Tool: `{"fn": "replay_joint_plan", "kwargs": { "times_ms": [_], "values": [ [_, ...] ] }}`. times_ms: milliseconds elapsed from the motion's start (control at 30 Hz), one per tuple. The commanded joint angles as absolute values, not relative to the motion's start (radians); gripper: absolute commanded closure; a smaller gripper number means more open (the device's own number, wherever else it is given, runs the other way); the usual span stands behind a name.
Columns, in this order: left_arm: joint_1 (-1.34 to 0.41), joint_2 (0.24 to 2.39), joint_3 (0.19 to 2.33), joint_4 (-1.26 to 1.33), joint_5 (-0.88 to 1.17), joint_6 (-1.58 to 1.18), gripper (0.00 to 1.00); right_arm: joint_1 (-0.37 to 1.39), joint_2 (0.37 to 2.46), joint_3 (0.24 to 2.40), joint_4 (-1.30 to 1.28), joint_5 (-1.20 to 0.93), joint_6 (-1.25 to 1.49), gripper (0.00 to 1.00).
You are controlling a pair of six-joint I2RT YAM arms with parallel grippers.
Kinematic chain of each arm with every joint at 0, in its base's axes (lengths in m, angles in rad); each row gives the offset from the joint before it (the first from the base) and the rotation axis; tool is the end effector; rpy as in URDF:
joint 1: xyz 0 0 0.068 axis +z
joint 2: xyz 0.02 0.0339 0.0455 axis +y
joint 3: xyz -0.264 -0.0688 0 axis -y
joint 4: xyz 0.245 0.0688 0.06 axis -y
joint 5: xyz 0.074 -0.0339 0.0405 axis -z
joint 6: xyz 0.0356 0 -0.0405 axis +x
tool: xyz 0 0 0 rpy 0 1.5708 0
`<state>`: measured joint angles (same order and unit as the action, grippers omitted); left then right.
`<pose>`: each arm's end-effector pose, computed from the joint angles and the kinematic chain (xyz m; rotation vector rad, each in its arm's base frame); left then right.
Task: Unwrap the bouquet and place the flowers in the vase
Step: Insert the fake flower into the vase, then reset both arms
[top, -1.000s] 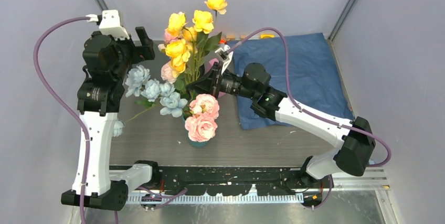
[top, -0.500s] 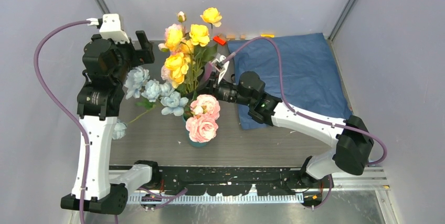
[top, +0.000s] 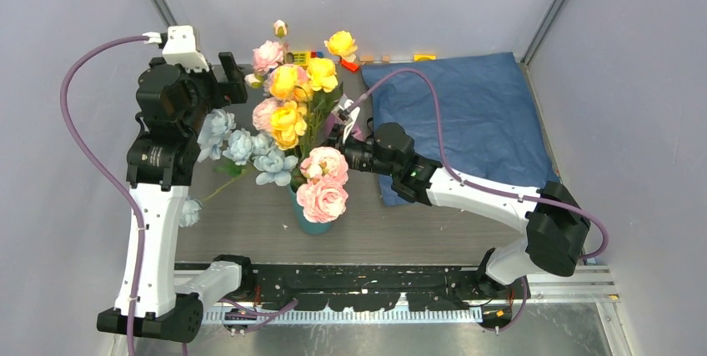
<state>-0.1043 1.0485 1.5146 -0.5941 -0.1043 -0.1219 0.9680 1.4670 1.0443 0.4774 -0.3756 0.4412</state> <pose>0.1881 -0.0160 0.4920 -0.0928 1.6962 -0.0804 0.1863 0.2938 0.3361 -0.7549 1.5180 1.3779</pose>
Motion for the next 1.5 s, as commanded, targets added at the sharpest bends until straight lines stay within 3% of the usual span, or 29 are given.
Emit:
{"fn": "replay_joint_plan", "kwargs": {
  "times_ms": [0,600,1167,1467],
  "values": [
    [-0.1,1.022,1.51,-0.541,-0.097,-0.103,0.0,0.983,1.454,1.037,0.492,-0.373,0.432,0.75],
    [-0.1,1.013,1.493,-0.547,-0.076,-0.075,0.0,0.984,1.318,1.006,0.339,-0.248,0.323,0.28],
    [-0.1,0.991,1.493,-0.553,-0.089,-0.068,0.0,0.97,1.136,0.956,0.131,-0.08,0.22,0.16],
    [-0.1,0.972,1.483,-0.588,-0.1,-0.04,0.0,0.846,1.077,0.916,0.063,-0.107,0.257,0.13]
  ]
}}
